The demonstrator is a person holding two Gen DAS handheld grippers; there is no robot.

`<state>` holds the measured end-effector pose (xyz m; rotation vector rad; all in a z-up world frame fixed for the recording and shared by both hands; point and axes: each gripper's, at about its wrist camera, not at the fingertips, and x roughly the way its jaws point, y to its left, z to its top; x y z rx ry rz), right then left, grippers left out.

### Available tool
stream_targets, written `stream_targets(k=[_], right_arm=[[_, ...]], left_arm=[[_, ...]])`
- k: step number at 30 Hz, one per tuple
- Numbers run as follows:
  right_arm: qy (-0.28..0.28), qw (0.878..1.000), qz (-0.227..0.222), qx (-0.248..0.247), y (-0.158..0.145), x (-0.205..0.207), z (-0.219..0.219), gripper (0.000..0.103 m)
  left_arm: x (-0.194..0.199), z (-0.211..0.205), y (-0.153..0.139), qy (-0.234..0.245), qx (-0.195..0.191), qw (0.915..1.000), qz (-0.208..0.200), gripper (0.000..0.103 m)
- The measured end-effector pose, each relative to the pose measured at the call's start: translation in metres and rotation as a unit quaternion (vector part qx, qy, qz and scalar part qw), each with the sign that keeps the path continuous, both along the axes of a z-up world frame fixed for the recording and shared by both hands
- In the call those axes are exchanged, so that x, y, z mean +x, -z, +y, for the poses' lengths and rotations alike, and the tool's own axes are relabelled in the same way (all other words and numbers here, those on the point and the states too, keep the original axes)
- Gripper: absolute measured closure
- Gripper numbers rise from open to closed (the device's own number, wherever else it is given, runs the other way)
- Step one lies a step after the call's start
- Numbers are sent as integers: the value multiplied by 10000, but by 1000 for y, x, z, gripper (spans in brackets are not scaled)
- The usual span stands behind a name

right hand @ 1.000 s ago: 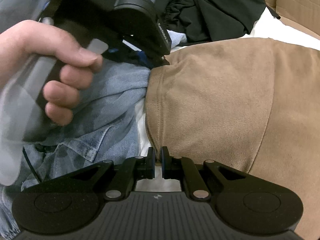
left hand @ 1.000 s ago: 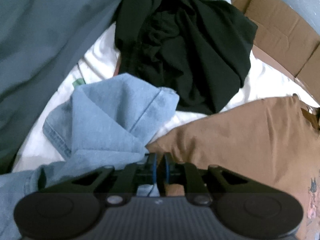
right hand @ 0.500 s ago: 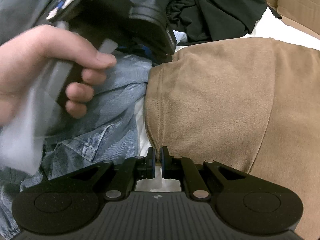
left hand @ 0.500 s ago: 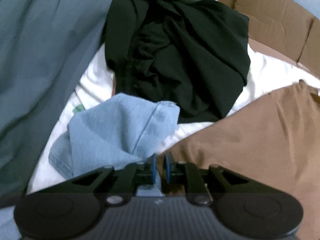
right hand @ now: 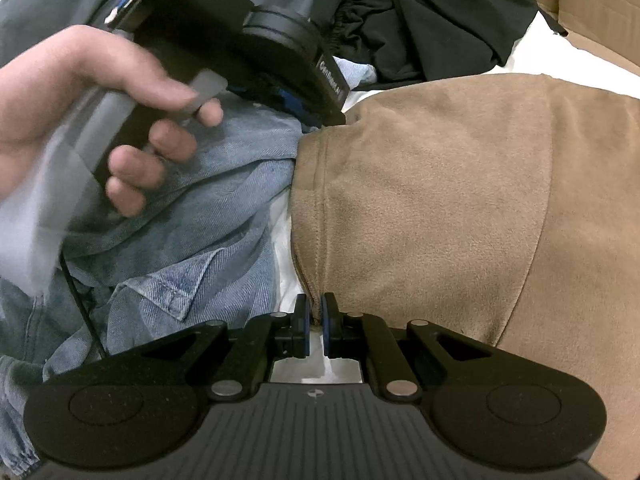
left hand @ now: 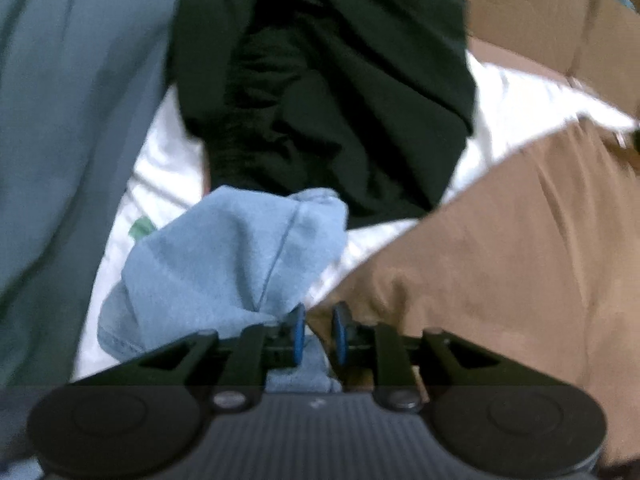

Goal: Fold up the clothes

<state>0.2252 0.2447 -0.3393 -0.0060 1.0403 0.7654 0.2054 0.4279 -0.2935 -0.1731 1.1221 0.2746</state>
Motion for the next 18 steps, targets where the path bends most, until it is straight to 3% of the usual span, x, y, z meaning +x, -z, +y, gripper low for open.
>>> stream_targets(k=[8,12,15,16,18], right_arm=[[-3,10000,-36,-17,0,-1,1,99],[-9,10000,-45,-27,-1,-4,0,99],[13,10000,-29,-30,-2,-5,0,99],[24,10000,-23,-29,-2,-5,0,99],[61,10000,-6,-13,-3,-5,0,99]], left_arm=[[5,15,4,51,-296,9995,-126,83],[9,12,3,212,-152,9996,-75,83],[9,8,1,313,-52,9995,-43,89],[10,7,-1,330,-31,9994,-43,96],[12,4,-5,335,55,9994,-55,97]])
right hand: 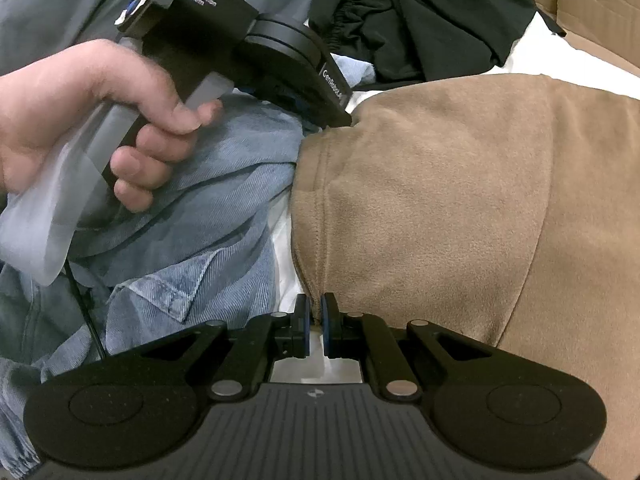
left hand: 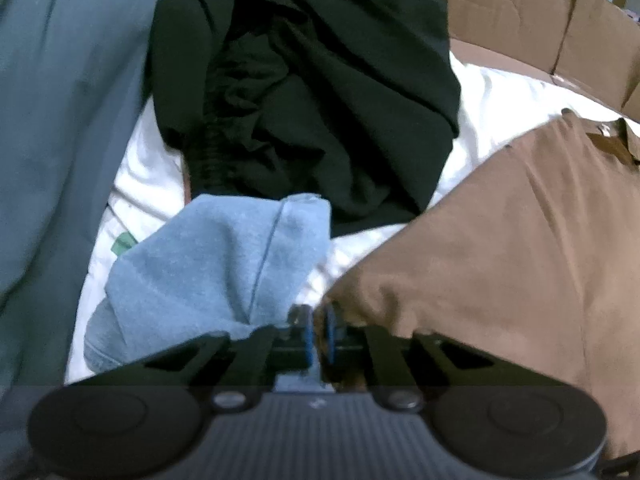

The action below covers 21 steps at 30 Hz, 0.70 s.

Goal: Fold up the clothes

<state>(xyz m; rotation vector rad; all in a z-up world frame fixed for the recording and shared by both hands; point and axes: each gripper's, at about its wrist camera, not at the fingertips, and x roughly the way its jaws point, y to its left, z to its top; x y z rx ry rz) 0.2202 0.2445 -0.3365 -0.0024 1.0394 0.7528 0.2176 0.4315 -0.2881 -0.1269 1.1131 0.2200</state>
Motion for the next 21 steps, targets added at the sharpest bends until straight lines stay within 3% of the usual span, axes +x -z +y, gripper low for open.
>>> stream_targets(k=[13,18,21], right_arm=[[132,9995,34,294,-9,1,-6,99],[115,9994,46,328,-10,4,-3,99],[67,9996,97,274,-6,7,1,99]], left_arm=[[-20,-26,-60,-128,620,9965,-548,98],[-15,-23,-44,-177,951,9948,-317,98],[-14,-14,-25,-288,851,9958,-149,95]])
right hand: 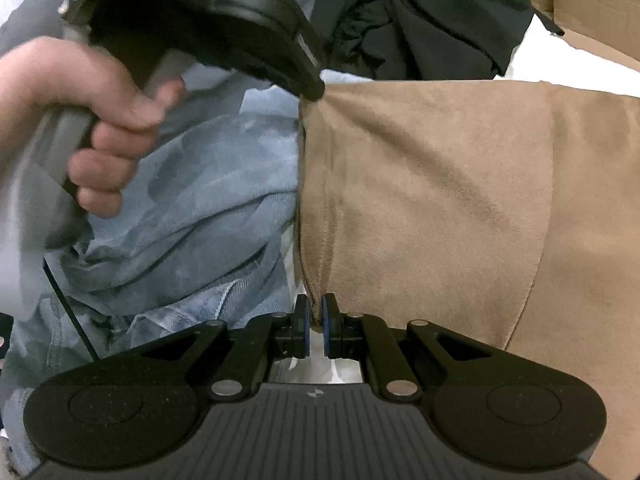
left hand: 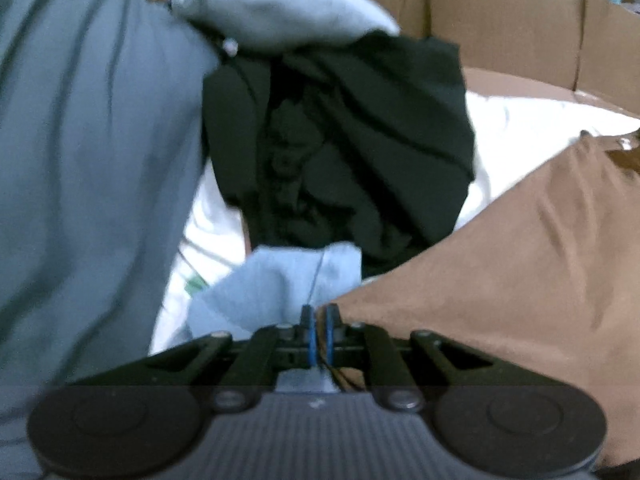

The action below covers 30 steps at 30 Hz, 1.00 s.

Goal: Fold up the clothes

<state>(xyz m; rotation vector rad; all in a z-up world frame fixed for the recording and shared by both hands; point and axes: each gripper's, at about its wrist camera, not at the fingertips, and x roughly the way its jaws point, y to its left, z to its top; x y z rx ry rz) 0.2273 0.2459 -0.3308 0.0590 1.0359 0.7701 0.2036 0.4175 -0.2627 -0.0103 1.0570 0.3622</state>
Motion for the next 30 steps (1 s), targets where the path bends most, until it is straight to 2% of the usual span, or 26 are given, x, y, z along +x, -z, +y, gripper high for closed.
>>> stream_targets(k=[3,7,10,12,13,14,17,21,25,30], right_arm=[[-55,10000,-9,-55,4,0,2,99],[-152,9998,-61,-76,3,-1,2,99],[-221,9996,-104,-123,3,-2,3,98],[-259,9995,-118,-131,3,-3,4,94],[-273,9995,-113,-122,2,-3,4,92],[-279,9995,-105,-107,1,-4,4,89],[-213,9998,-18,-3,-1,-3,2,89],[3,9992,259,305,-5,-4,-14,87],[193,9981,359,451,-8,-7,-29,87],[574,9959,433,552,-11,-12,-58,87]], left_arm=[[-2,8,8,-261,182,9994,98,92],[-12,20,-6,-547,62,9984,-147,92],[-17,16,-20,-490,-121,9982,-310,92],[-19,8,-31,-321,-478,9972,-468,92],[-18,2,-34,-202,-650,9963,-532,88],[-17,-5,-33,-73,-840,9951,-516,86],[-12,-23,-26,276,-1366,9892,-445,85],[-11,-36,-1,393,-1571,9867,-158,85],[-20,-33,13,256,-1291,9913,84,82],[-27,-29,16,178,-997,9947,198,82]])
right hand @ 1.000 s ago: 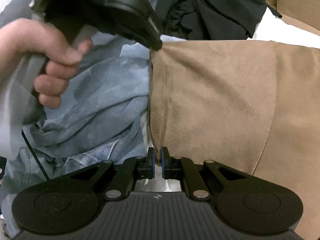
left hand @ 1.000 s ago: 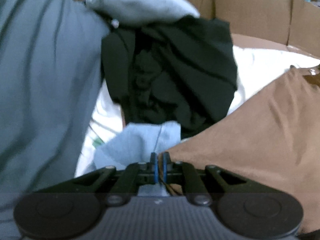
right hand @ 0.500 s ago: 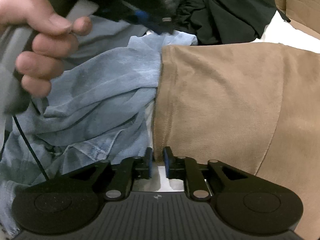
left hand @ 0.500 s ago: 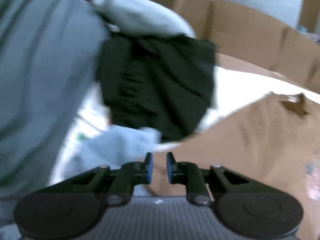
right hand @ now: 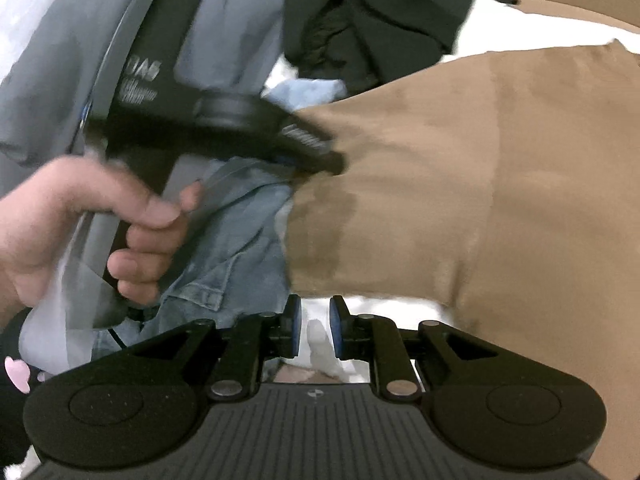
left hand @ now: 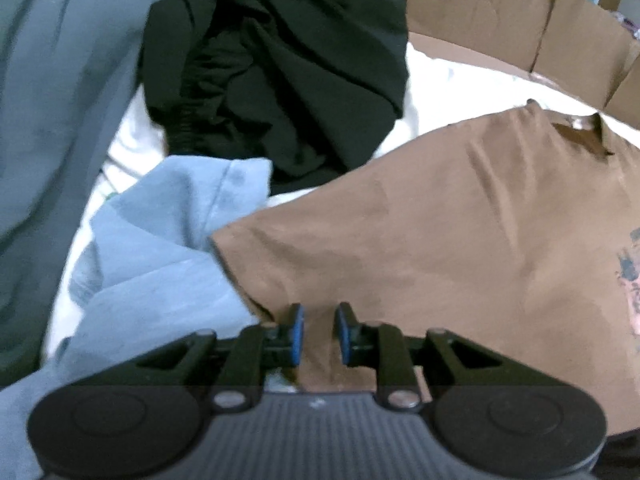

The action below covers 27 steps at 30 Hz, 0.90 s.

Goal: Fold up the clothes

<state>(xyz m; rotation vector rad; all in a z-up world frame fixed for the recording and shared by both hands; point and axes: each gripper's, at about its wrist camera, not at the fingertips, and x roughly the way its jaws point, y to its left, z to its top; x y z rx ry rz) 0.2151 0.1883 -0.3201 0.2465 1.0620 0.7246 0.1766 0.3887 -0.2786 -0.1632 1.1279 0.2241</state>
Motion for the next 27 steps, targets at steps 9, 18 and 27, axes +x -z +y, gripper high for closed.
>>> stream_targets(k=[9,18,27], right_arm=[[730,9968,-152,-278,0,13,-52,87],[829,9950,-320,-446,10,31,-54,87],[739,9955,-107,-577,15,26,-52,84]], left_arm=[[-10,-10,-29,-55,151,9997,-187,79],[-16,-42,-39,370,-500,9972,-426,77],[-36,-34,-6,13,-283,9994,215,77]])
